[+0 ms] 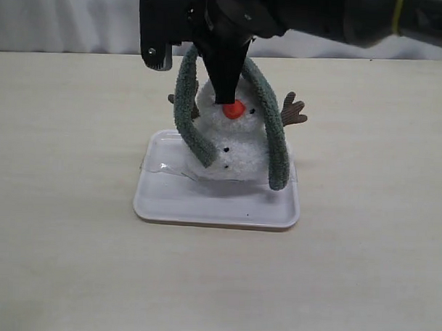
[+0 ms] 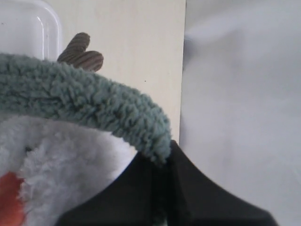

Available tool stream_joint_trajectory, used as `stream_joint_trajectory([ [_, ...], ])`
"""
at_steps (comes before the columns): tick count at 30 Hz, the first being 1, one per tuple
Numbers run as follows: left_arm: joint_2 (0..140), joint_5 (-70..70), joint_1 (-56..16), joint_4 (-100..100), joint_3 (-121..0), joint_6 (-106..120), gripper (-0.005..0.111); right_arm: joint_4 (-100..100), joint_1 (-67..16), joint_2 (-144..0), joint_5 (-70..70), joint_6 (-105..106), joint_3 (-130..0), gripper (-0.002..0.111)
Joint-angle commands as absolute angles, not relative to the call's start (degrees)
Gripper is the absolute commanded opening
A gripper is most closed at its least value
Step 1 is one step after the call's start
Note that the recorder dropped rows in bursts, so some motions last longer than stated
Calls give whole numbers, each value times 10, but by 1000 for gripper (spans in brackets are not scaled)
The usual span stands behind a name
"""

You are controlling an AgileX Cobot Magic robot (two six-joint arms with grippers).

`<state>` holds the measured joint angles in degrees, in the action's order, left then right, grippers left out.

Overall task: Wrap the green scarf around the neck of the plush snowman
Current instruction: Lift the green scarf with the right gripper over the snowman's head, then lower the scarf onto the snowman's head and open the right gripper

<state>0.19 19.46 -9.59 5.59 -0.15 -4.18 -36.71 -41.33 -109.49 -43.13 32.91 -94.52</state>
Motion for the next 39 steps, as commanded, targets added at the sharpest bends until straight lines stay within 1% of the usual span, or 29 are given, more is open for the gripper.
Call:
stream_joint_trajectory([
  [1, 0, 188, -100, 58, 0, -43, 0, -426, -415, -1111, -419, 260, -945, 4],
  [9, 0, 188, -100, 54, 0, -43, 0, -428, -413, -1122, -419, 231, -945, 4],
  [16, 0, 188, -100, 54, 0, -43, 0, -446, -410, -1122, -461, 220, -945, 4],
  [22, 0, 188, -100, 54, 0, -43, 0, -437, -401, -1122, -460, 191, -945, 5],
  [24, 0, 188, -100, 54, 0, -43, 0, -439, -401, -1122, -460, 191, -945, 9],
  [25, 0, 188, -100, 54, 0, -43, 0, -439, -401, -1122, -458, 191, -945, 13],
  [27, 0, 188, -100, 54, 0, -43, 0, -439, -401, -1122, -455, 189, -945, 23],
  [30, 0, 188, -100, 54, 0, -43, 0, -439, -401, -1122, -449, 175, -945, 41],
  [32, 0, 188, -100, 54, 0, -43, 0, -439, -401, -1122, -442, 152, -945, 49],
  [33, 0, 188, -100, 54, 0, -43, 0, -439, -401, -1122, -442, 137, -945, 52],
  [35, 0, 188, -100, 54, 0, -43, 0, -439, -401, -1122, -446, 102, -945, 53],
  [39, 0, 188, -100, 54, 0, -43, 0, -439, -401, -1122, -482, 28, -946, 53],
])
